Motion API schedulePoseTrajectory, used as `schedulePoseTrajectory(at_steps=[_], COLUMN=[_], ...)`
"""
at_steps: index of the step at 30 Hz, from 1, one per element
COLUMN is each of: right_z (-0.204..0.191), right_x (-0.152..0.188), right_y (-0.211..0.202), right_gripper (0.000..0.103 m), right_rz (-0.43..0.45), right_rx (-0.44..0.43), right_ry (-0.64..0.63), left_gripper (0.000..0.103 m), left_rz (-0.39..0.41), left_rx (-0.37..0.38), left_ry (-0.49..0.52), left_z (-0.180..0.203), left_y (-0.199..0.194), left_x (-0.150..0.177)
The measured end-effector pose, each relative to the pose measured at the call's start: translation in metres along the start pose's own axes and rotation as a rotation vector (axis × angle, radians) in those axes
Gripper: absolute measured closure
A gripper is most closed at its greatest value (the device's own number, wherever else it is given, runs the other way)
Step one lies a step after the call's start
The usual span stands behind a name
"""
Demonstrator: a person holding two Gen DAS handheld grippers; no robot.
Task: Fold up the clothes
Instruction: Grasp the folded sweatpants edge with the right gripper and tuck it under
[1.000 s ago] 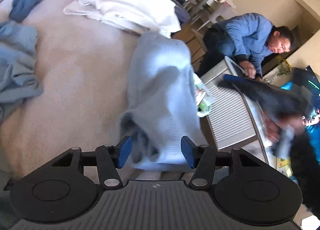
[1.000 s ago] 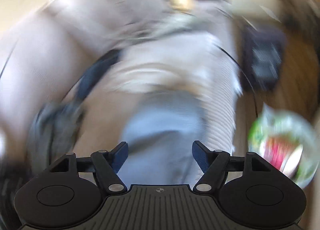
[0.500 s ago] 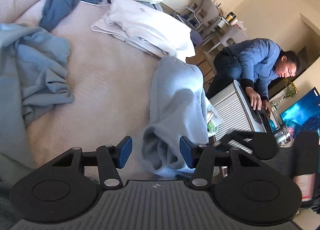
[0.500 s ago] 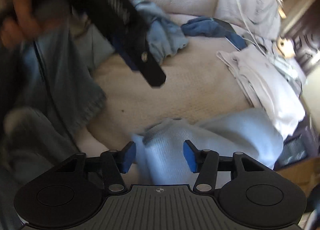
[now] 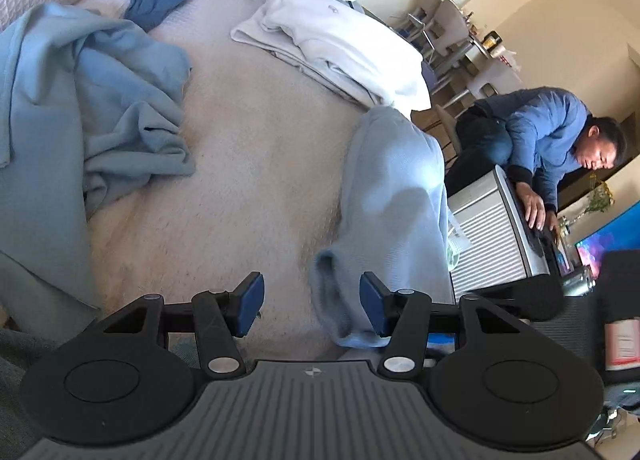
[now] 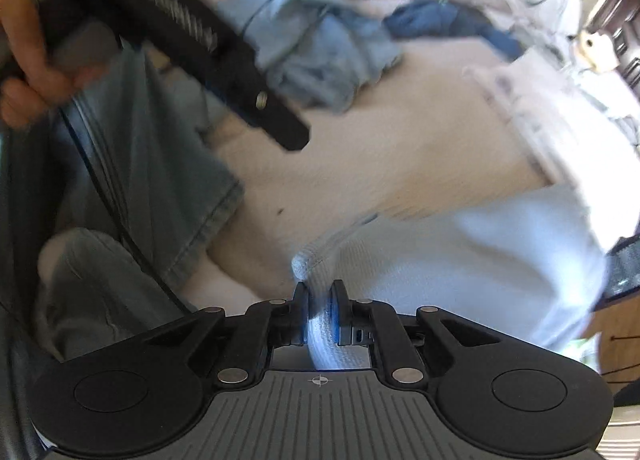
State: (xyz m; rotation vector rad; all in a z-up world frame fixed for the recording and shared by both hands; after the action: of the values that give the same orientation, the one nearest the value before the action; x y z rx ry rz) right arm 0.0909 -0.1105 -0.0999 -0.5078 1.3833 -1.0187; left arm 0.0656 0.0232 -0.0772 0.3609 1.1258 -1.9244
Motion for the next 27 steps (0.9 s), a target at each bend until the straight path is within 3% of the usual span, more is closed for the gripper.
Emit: schedulePoseTrajectory(at_steps=[7, 12, 15, 18, 20, 23, 27], right_z=[-0.003, 0.039, 0.078, 0.124, 0.155, 0.186, 0.22], right_x=[-0.004, -0.008, 0.0, 0.019, 0.031, 0.054, 0.078], right_y=[0.011, -0.036, -0.065, -0.075, -0.073, -0.069, -0.048], right_gripper=[0.069, 0.032, 0.029, 0.026, 0.017, 0.016, 0.016], right_rz=[-0.021, 0.099, 0.167, 0.203, 0.216, 0.228, 0.255], right_rx=[-0.019, 0.012, 0.043, 0.128, 0.178, 0.245, 0.243], right_ry=[0.024, 0.218, 0.385, 0.521, 0.609, 0.703, 0.854], left_gripper=[0.052, 0.047, 0.043, 0.035, 0.033, 0.027, 0.024], left_rz=[-0.018, -0.023, -0.056, -0.112, -0.131, -0.125, -0.148], left_rx=[-0.005, -0.007, 0.011, 0.028, 0.03, 0.044, 0.066], left_ry=[0.012, 0.012, 0.0, -0.027, -0.005, 0.069, 0.109], left_z=[-0.001, -0.001, 0.001, 0.002, 0.007, 0.02, 0.031], left_y=[0.01, 0.023, 0.036, 0.051, 0.058, 0.062, 0.07], left_x=[0.0, -0.006, 0.0, 0.011, 0.015, 0.016, 0.022])
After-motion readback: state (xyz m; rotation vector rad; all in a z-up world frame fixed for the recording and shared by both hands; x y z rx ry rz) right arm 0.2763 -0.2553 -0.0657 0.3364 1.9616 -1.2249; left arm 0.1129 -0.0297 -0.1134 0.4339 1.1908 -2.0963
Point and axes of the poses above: each gripper's, at about its wrist camera, not at the fingertips, and y roughly the way its jaws point, z to its right, x to its underside, the point moved 8 cm from there along y, roughly the way its jaws point, and after that the axes turned 11 degrees about z, right-handed, at the moved point
